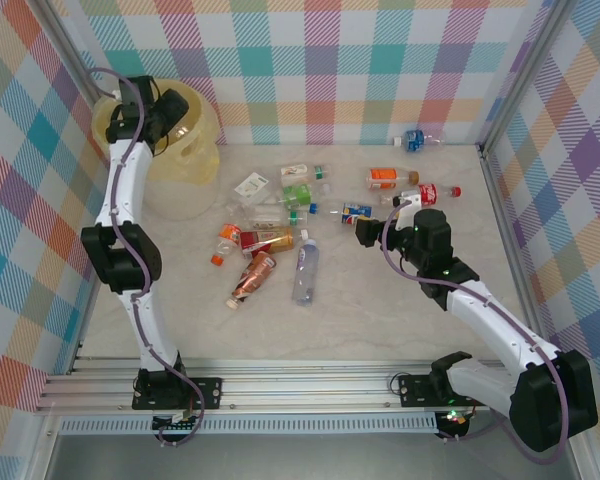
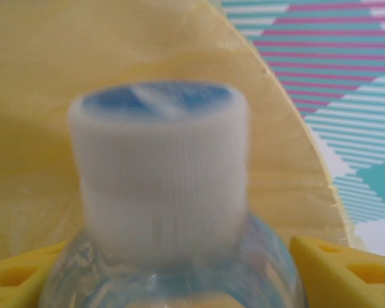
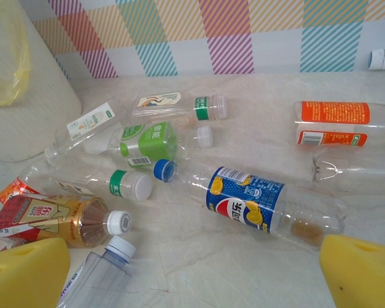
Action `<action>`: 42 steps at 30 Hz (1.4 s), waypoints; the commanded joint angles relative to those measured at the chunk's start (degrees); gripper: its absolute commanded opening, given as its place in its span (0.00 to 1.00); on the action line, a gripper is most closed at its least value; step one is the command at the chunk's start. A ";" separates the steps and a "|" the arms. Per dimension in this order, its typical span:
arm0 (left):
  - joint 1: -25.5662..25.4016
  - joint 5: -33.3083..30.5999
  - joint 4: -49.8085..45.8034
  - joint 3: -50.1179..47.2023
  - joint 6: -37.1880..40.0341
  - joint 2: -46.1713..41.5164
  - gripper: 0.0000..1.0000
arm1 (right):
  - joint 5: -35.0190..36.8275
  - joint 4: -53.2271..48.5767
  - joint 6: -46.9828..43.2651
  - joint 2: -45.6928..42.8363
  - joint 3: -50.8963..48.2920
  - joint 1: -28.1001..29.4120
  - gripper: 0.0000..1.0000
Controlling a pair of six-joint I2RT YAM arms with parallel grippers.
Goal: Put the plastic bottles in the bin
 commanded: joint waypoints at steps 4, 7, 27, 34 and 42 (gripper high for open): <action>-1.00 8.81 1.29 3.35 0.58 1.84 0.89 | -1.01 0.29 0.54 0.27 1.98 0.10 1.00; -1.00 10.41 1.93 4.12 0.95 1.91 0.91 | -1.10 0.34 0.67 0.49 1.89 0.10 1.00; -5.15 2.29 -6.44 4.88 10.40 -8.61 1.00 | 2.25 -1.46 9.20 3.05 1.90 0.10 1.00; -12.73 -5.57 -6.27 -1.42 17.24 -16.32 1.00 | 3.95 -2.04 11.67 4.13 1.63 0.10 1.00; -24.67 -12.43 -5.97 -16.09 20.38 -26.24 1.00 | 6.20 -0.55 13.33 4.24 0.38 0.10 1.00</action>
